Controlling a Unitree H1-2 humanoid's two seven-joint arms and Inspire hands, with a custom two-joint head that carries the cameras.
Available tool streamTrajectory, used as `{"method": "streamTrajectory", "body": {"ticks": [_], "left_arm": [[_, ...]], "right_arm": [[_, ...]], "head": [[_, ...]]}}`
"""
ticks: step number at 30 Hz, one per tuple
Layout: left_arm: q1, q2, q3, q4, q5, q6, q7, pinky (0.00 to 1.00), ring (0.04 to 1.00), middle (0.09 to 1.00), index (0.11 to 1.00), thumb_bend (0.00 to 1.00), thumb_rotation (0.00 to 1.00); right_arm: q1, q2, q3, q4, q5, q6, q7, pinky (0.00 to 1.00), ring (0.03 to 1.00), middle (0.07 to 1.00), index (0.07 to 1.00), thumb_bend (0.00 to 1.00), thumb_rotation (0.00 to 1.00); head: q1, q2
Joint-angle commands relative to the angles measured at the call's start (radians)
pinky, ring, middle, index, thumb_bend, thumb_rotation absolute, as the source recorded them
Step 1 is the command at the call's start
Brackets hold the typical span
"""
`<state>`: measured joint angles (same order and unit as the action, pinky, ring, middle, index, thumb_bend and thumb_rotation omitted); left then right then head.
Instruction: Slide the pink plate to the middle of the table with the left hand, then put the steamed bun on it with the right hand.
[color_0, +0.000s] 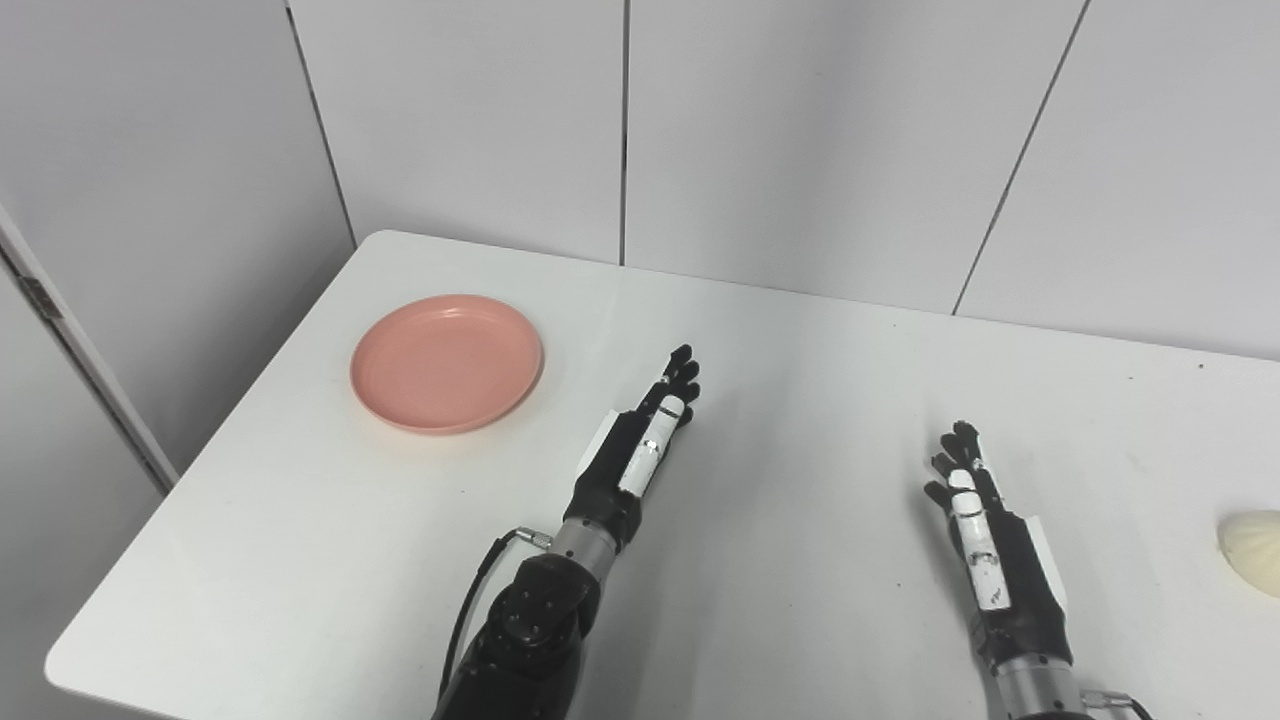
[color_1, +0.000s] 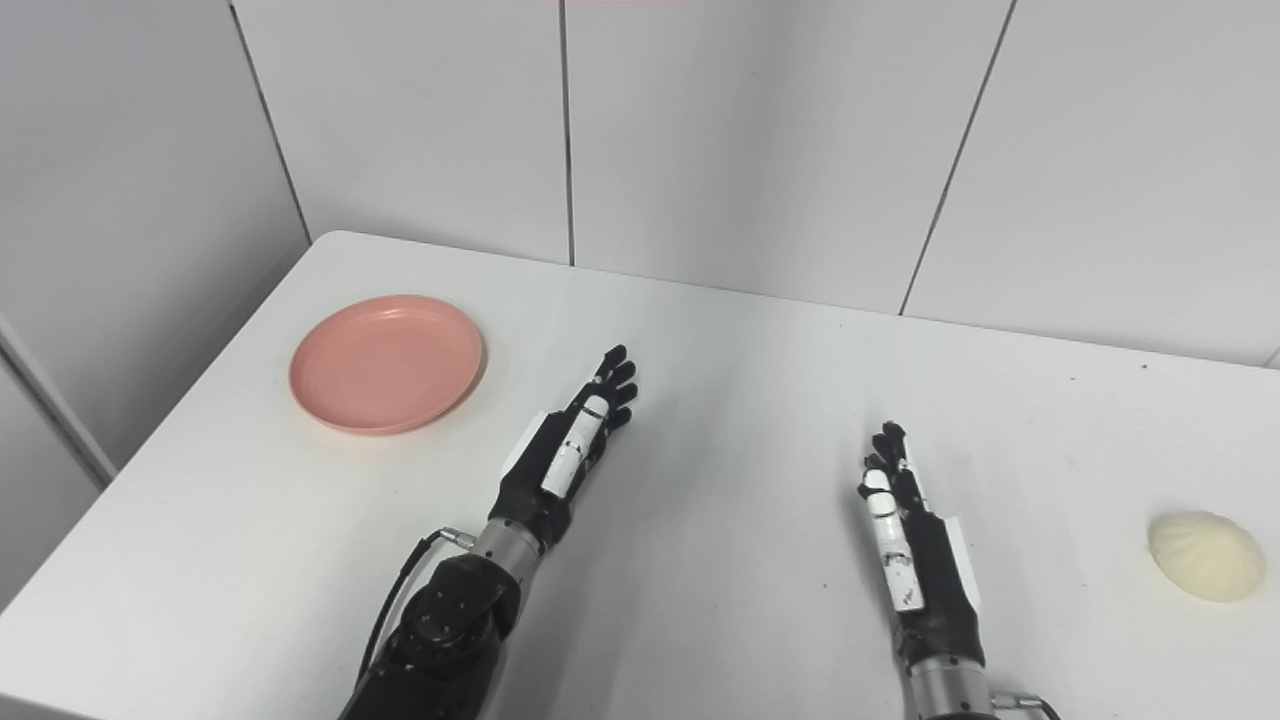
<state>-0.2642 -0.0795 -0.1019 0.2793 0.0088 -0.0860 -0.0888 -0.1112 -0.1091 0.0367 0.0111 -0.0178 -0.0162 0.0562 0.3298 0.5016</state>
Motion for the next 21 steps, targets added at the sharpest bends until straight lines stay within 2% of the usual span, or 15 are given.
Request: {"method": "streamTrajectory", "body": {"ticks": [1, 6, 14, 21], "left_arm": [[0.079, -0.009, -0.006, 0.061, 0.005, -0.011, 0.011, 0.97, 0.976, 0.986, 0.999, 0.36, 1.0], [0.079, -0.011, 0.006, 0.001, -0.004, -0.001, 0.02, 0.98, 0.974, 0.986, 0.997, 0.35, 1.0], [0.07, -0.004, 0.03, -0.151, -0.026, 0.066, 0.024, 1.0, 0.981, 0.991, 0.999, 0.38, 1.0], [0.044, 0.015, 0.059, -0.302, -0.054, 0.12, 0.016, 0.94, 0.94, 0.959, 0.97, 0.43, 1.0]], "right_arm": [[0.007, -0.004, -0.004, -0.013, -0.001, -0.002, 0.005, 1.0, 0.97, 0.985, 1.0, 0.16, 1.0], [0.005, -0.003, -0.005, -0.006, -0.003, -0.007, 0.003, 0.99, 0.968, 0.984, 0.999, 0.15, 1.0], [-0.003, -0.006, -0.004, 0.005, -0.011, -0.007, 0.001, 0.99, 0.965, 0.981, 0.997, 0.15, 1.0], [-0.013, -0.009, -0.008, 0.031, -0.008, -0.021, 0.004, 0.99, 0.967, 0.983, 0.998, 0.14, 1.0]], "head": [[0.0, 0.003], [-0.005, 0.005], [-0.002, -0.001], [0.004, -0.011]]}}
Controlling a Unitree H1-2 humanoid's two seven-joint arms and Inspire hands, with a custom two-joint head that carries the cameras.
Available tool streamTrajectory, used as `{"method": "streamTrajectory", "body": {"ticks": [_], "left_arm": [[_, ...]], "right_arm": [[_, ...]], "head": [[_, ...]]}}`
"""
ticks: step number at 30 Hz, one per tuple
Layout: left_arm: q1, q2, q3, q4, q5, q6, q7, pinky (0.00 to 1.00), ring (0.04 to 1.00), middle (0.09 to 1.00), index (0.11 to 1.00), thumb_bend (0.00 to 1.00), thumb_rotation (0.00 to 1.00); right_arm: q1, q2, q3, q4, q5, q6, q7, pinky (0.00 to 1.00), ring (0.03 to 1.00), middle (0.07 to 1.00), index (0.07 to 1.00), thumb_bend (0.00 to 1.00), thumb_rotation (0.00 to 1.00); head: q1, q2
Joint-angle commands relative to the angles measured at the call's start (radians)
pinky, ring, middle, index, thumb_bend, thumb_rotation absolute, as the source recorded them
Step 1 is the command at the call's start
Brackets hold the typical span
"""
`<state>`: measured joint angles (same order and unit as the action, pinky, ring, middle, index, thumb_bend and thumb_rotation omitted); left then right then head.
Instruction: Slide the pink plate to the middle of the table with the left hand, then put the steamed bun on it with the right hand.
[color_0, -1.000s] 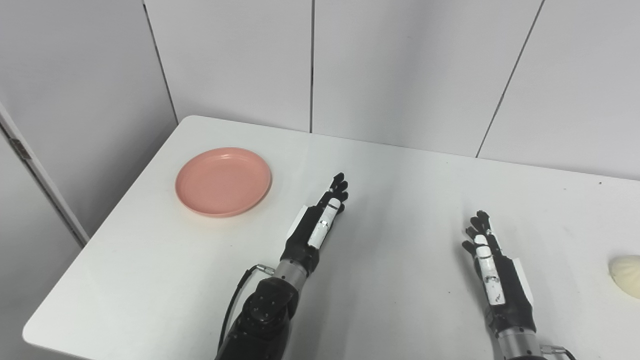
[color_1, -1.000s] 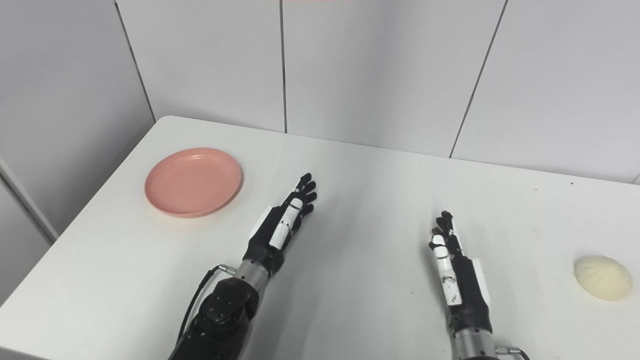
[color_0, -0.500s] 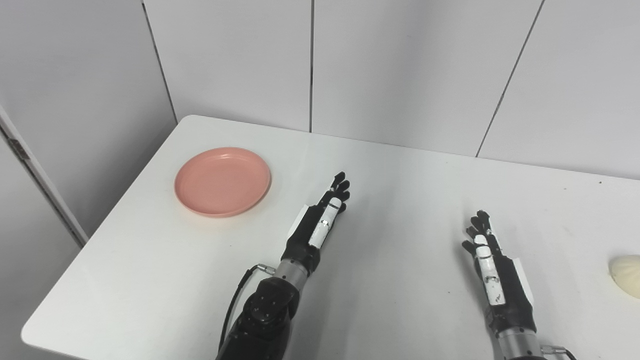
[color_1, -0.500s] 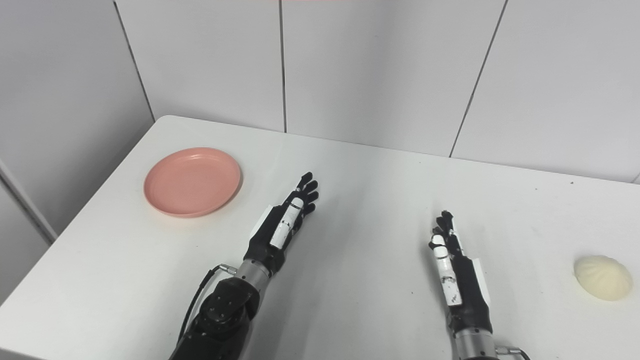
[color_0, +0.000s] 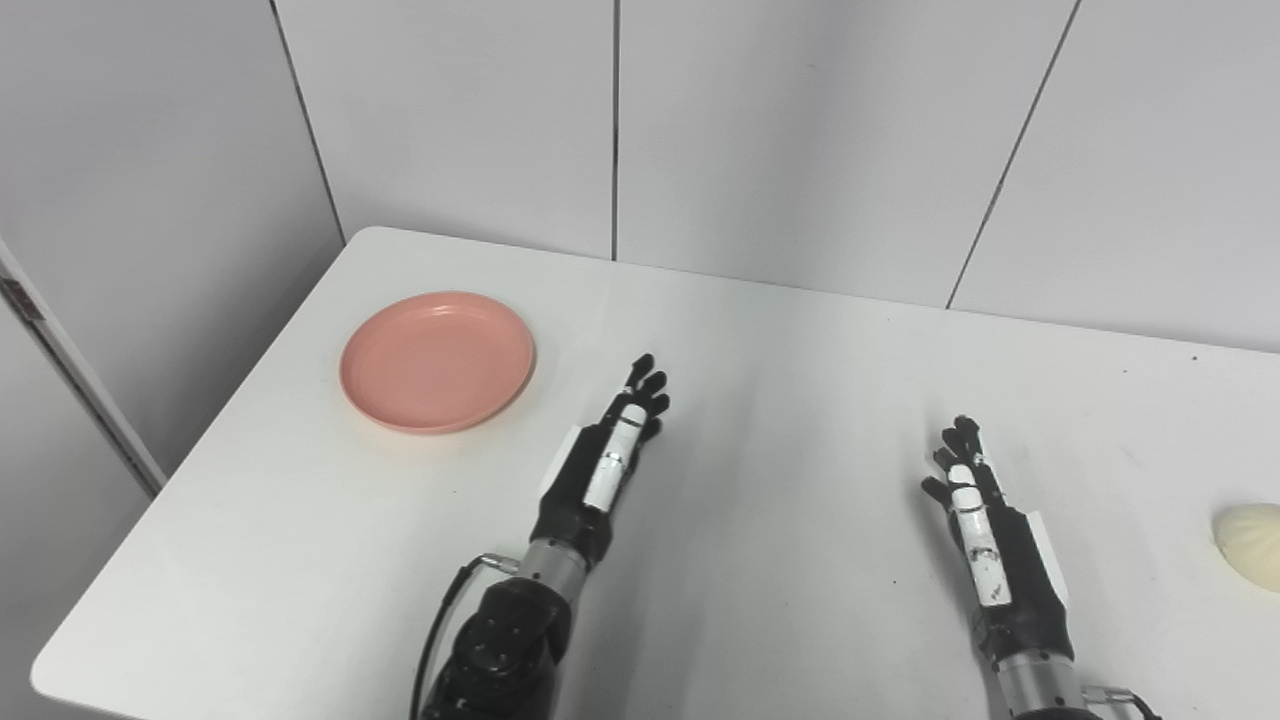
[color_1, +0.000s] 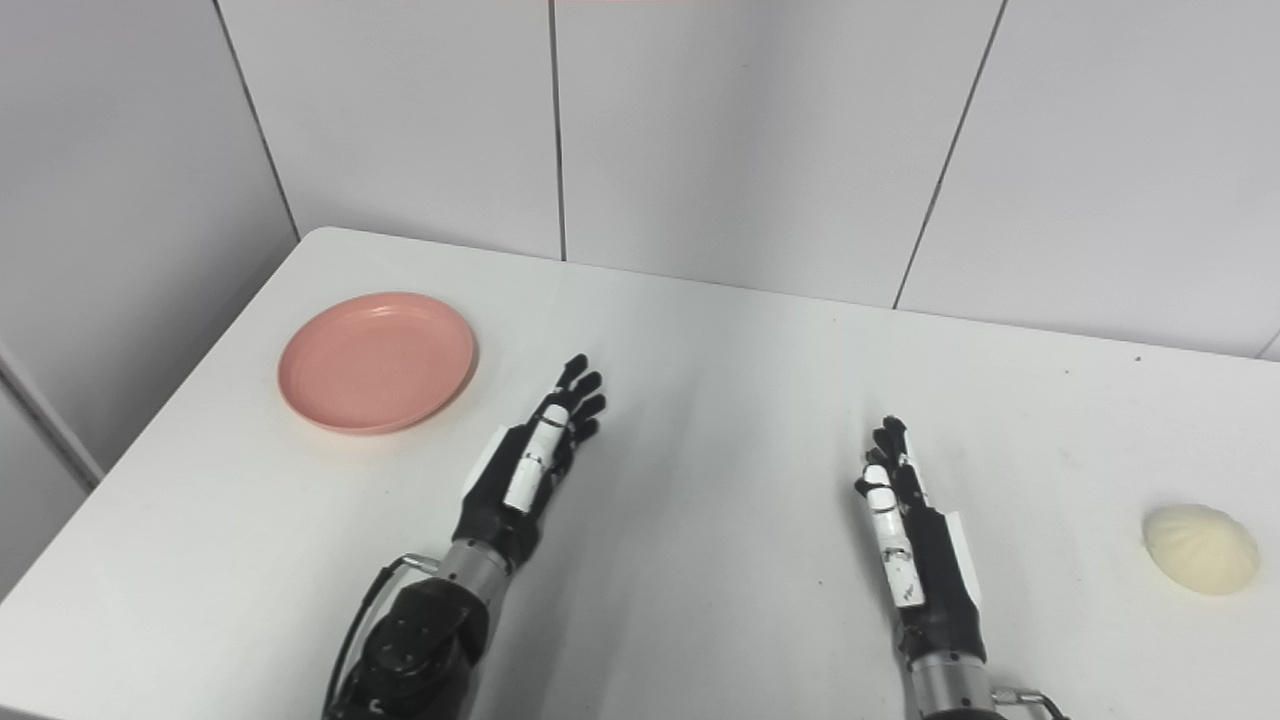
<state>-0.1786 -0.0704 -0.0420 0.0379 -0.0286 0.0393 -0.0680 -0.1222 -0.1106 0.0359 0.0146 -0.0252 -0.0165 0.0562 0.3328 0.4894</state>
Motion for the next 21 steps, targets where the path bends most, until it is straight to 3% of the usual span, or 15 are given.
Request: {"method": "streamTrajectory", "body": {"ticks": [1, 5, 14, 21], "left_arm": [[-0.046, 0.008, 0.003, -0.077, -0.016, -0.001, -0.004, 0.94, 0.934, 0.954, 0.964, 0.43, 1.0], [-0.083, 0.012, 0.023, -0.156, -0.037, 0.05, 0.009, 0.96, 0.932, 0.946, 0.947, 0.47, 1.0], [-0.118, 0.034, 0.058, -0.297, -0.012, 0.099, 0.052, 0.99, 0.937, 0.945, 0.942, 0.47, 1.0], [-0.129, 0.065, 0.14, -0.379, -0.02, 0.1, 0.093, 0.98, 0.923, 0.932, 0.934, 0.49, 1.0]], "right_arm": [[-0.002, -0.008, -0.008, 0.03, 0.001, -0.02, 0.004, 0.99, 0.966, 0.983, 0.997, 0.14, 1.0], [-0.006, -0.009, -0.013, 0.036, 0.003, -0.017, 0.003, 0.99, 0.967, 0.983, 0.999, 0.14, 1.0], [-0.012, -0.021, -0.018, 0.058, 0.014, -0.038, 0.014, 0.99, 0.966, 0.982, 0.997, 0.16, 1.0], [-0.015, -0.026, -0.031, 0.071, 0.03, -0.049, 0.025, 1.0, 0.975, 0.989, 1.0, 0.17, 1.0]], "head": [[0.001, 0.001], [0.008, -0.005], [0.025, -0.013], [0.045, -0.019]]}}
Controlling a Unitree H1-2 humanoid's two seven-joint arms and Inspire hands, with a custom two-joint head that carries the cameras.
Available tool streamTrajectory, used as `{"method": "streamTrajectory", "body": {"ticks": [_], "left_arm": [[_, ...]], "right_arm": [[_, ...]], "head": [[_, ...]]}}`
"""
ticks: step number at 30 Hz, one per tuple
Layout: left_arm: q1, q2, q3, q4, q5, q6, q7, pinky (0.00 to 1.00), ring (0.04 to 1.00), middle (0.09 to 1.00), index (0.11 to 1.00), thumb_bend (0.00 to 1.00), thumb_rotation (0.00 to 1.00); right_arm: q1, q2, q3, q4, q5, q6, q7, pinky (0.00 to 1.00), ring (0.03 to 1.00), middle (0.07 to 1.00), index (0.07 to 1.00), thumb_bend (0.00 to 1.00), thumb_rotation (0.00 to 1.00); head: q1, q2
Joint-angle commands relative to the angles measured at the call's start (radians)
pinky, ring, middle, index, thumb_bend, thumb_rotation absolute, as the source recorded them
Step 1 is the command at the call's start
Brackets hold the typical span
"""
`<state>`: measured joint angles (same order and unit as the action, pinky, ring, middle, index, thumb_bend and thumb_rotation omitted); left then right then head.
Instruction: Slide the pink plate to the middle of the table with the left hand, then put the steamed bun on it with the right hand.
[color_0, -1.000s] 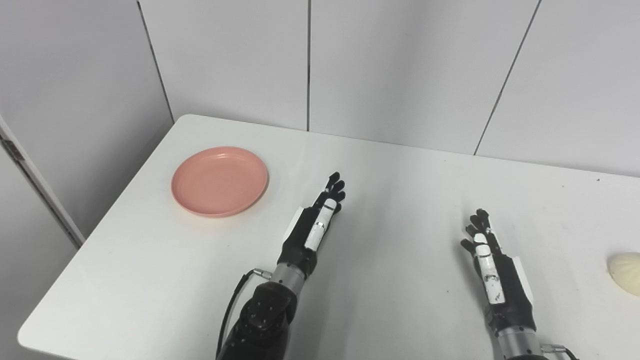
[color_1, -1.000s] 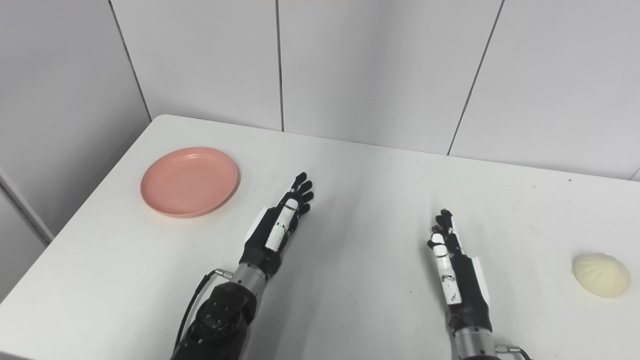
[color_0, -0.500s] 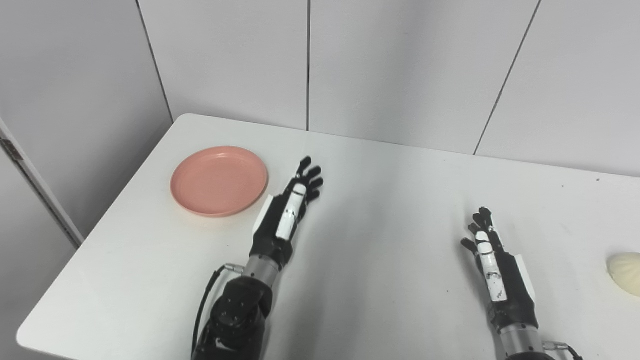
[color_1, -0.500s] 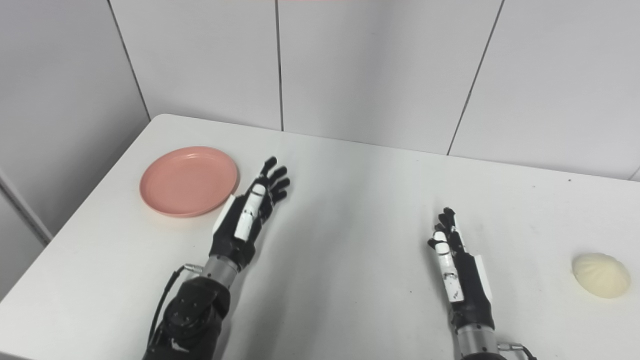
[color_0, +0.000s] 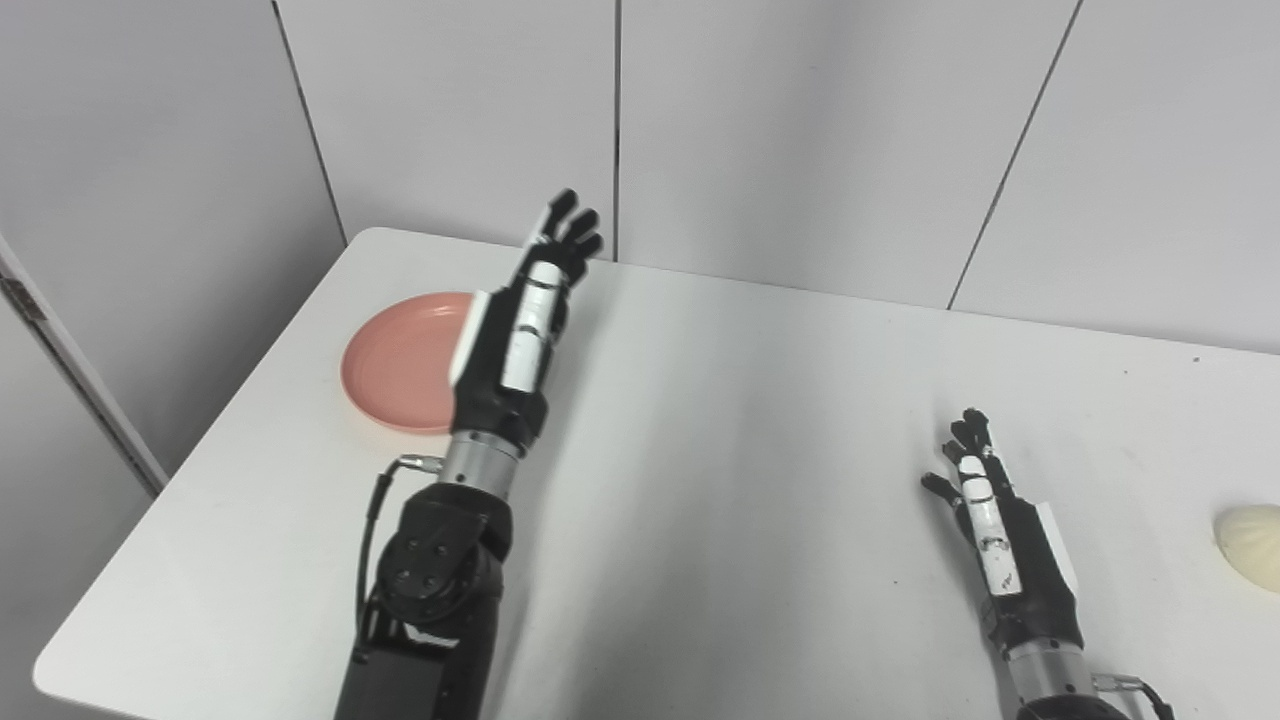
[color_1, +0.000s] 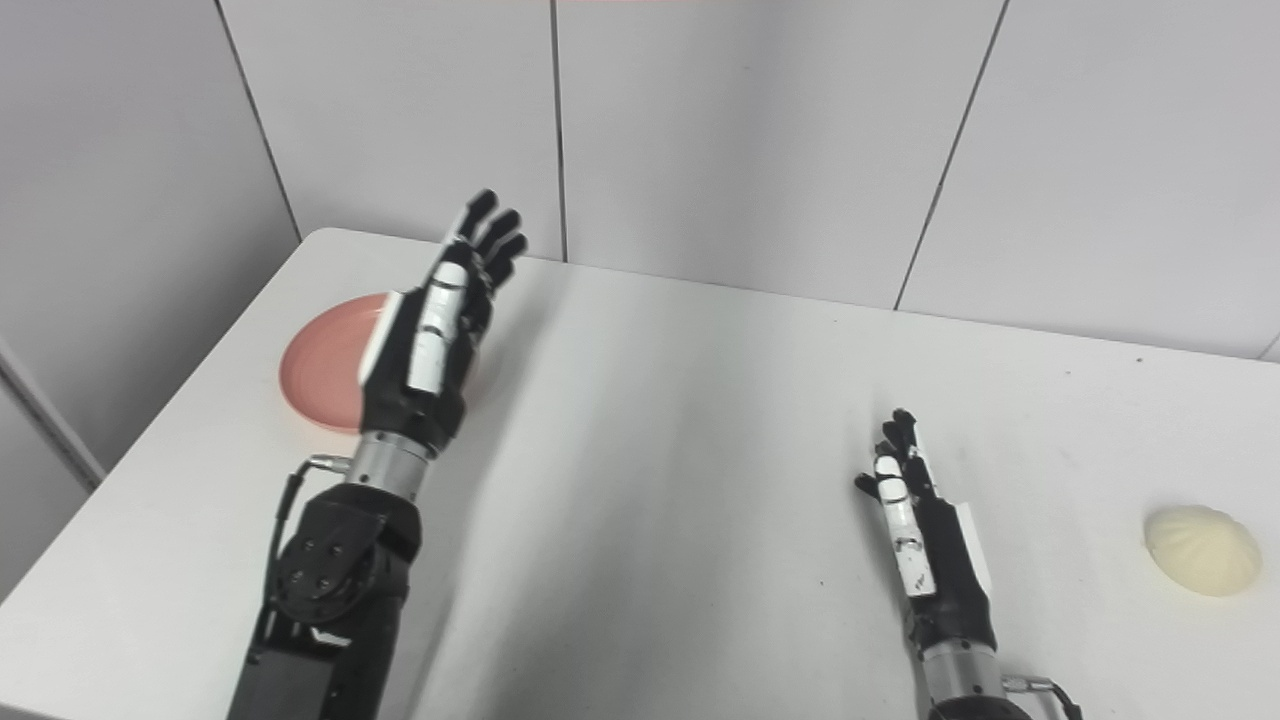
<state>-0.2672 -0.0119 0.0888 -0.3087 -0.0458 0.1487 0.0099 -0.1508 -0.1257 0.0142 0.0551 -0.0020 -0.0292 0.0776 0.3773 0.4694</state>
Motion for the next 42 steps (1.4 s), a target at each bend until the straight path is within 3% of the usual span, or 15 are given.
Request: {"method": "streamTrajectory", "body": {"ticks": [1, 12, 22, 34, 42], "left_arm": [[-0.042, 0.008, 0.018, -0.037, -0.002, -0.01, 0.022, 0.98, 0.917, 0.93, 0.933, 0.49, 1.0], [-0.058, 0.066, 0.138, -0.021, -0.032, -0.04, 0.07, 0.97, 0.93, 0.946, 0.952, 0.48, 1.0], [-0.068, 0.127, 0.254, 0.095, -0.108, -0.121, 0.097, 0.96, 0.935, 0.95, 0.959, 0.47, 1.0], [-0.085, 0.173, 0.323, 0.261, -0.174, -0.202, 0.107, 0.95, 0.935, 0.95, 0.959, 0.49, 1.0], [-0.093, 0.192, 0.347, 0.335, -0.202, -0.206, 0.108, 0.95, 0.933, 0.944, 0.948, 0.46, 1.0]], "right_arm": [[0.013, -0.013, -0.01, 0.034, 0.008, -0.042, 0.006, 1.0, 0.977, 0.99, 1.0, 0.17, 1.0], [0.014, -0.021, -0.018, 0.03, 0.017, -0.03, 0.015, 1.0, 0.981, 0.995, 1.0, 0.19, 1.0], [0.015, -0.029, -0.024, 0.03, 0.023, -0.041, 0.019, 1.0, 0.983, 0.997, 1.0, 0.2, 1.0], [0.016, -0.024, -0.023, 0.013, 0.03, -0.026, 0.023, 1.0, 0.989, 1.0, 1.0, 0.18, 1.0], [0.019, -0.021, -0.024, -0.004, 0.035, -0.004, 0.023, 1.0, 0.995, 1.0, 1.0, 0.17, 1.0]], "head": [[0.003, -0.001], [0.036, -0.009], [0.049, -0.007], [0.055, 0.001], [0.055, 0.004]]}}
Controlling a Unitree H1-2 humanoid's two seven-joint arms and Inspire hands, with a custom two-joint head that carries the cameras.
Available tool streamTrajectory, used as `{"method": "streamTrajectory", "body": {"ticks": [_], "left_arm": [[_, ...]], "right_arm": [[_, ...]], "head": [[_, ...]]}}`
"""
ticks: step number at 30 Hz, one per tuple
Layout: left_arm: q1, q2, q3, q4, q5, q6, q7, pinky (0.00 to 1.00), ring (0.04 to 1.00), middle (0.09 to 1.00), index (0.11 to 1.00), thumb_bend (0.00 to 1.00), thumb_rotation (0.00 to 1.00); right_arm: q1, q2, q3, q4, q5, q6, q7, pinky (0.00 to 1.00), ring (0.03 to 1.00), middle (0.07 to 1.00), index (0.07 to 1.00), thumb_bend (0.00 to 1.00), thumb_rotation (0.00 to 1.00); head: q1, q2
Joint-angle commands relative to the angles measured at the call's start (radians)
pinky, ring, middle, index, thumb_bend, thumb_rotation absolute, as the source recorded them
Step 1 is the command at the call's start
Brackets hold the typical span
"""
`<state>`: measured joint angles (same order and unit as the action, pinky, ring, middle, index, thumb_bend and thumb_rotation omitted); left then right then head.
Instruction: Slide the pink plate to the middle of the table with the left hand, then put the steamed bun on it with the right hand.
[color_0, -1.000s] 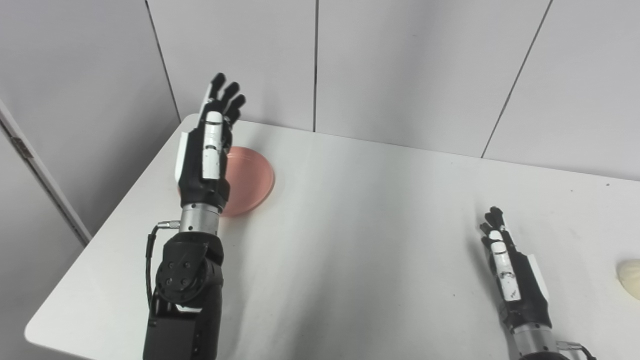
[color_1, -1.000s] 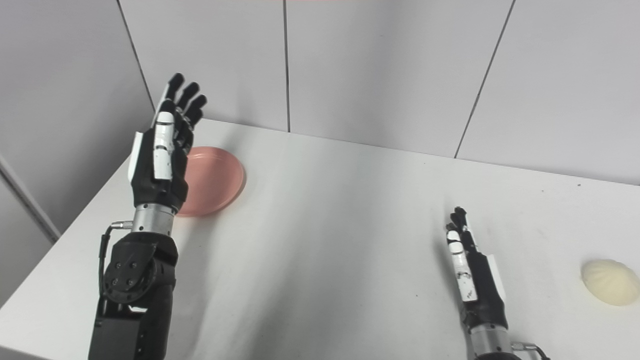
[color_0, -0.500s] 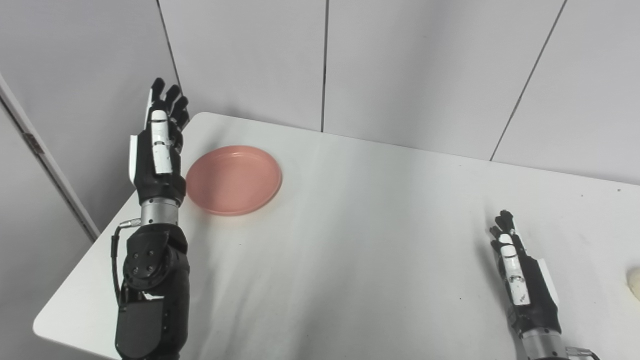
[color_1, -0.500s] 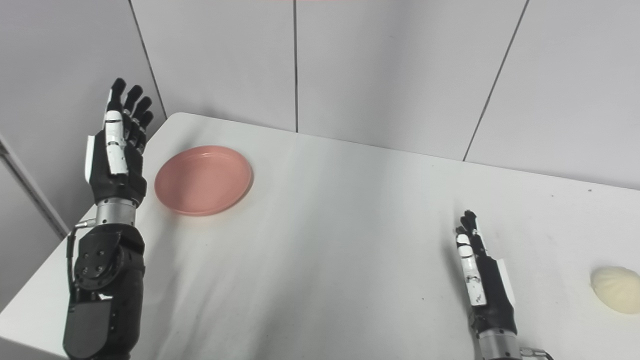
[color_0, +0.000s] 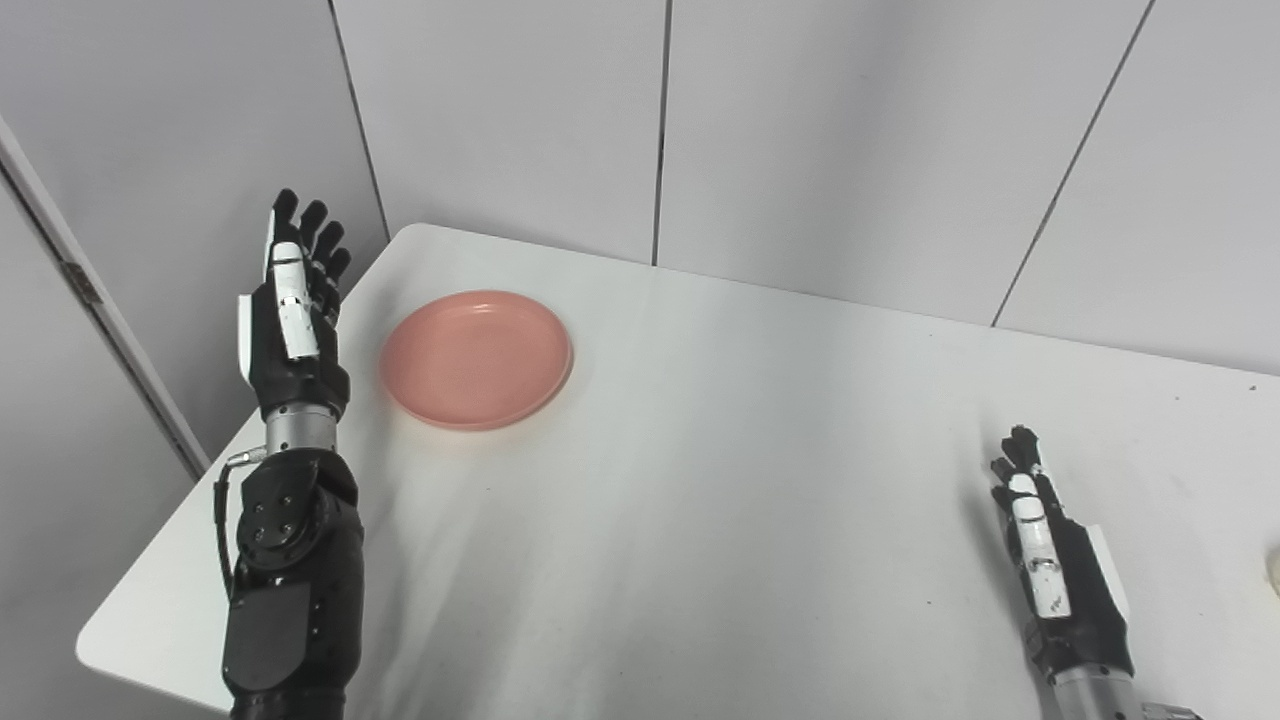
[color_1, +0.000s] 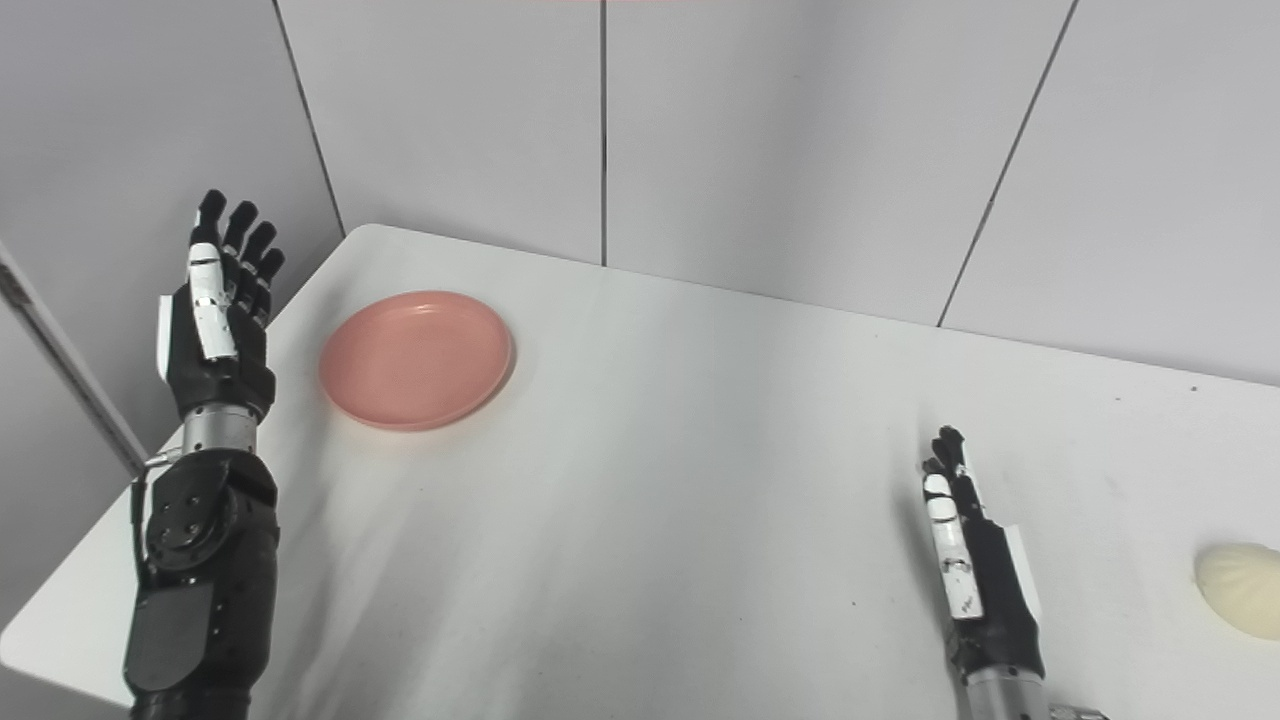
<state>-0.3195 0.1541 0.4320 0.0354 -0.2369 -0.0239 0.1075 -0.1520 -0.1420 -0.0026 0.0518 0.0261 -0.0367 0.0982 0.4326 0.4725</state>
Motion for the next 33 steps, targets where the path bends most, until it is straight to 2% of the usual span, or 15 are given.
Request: {"method": "streamTrajectory", "body": {"ticks": [1, 11, 23, 33], "left_arm": [[-0.042, 0.027, 0.007, 0.001, -0.018, -0.033, 0.01, 0.95, 0.934, 0.945, 0.948, 0.46, 1.0], [-0.048, 0.033, 0.021, 0.068, -0.065, -0.026, 0.008, 0.97, 0.949, 0.952, 0.963, 0.46, 1.0], [-0.051, 0.03, 0.016, 0.123, -0.073, 0.003, 0.026, 0.96, 0.944, 0.954, 0.965, 0.45, 1.0], [-0.061, 0.04, 0.01, 0.239, -0.088, -0.012, 0.017, 0.97, 0.948, 0.957, 0.968, 0.41, 1.0]], "right_arm": [[0.02, -0.004, -0.008, 0.0, 0.008, -0.001, 0.003, 1.0, 0.996, 1.0, 1.0, 0.17, 1.0], [0.024, -0.002, -0.005, -0.011, -0.003, 0.001, -0.002, 1.0, 0.99, 1.0, 1.0, 0.17, 1.0], [0.024, -0.001, -0.006, -0.015, -0.003, 0.012, -0.002, 1.0, 0.991, 1.0, 1.0, 0.18, 1.0], [0.025, -0.003, -0.004, -0.015, -0.007, 0.001, -0.001, 1.0, 0.986, 1.0, 1.0, 0.19, 1.0]], "head": [[-0.001, 0.002], [-0.003, 0.006], [-0.003, 0.008], [-0.005, 0.011]]}}
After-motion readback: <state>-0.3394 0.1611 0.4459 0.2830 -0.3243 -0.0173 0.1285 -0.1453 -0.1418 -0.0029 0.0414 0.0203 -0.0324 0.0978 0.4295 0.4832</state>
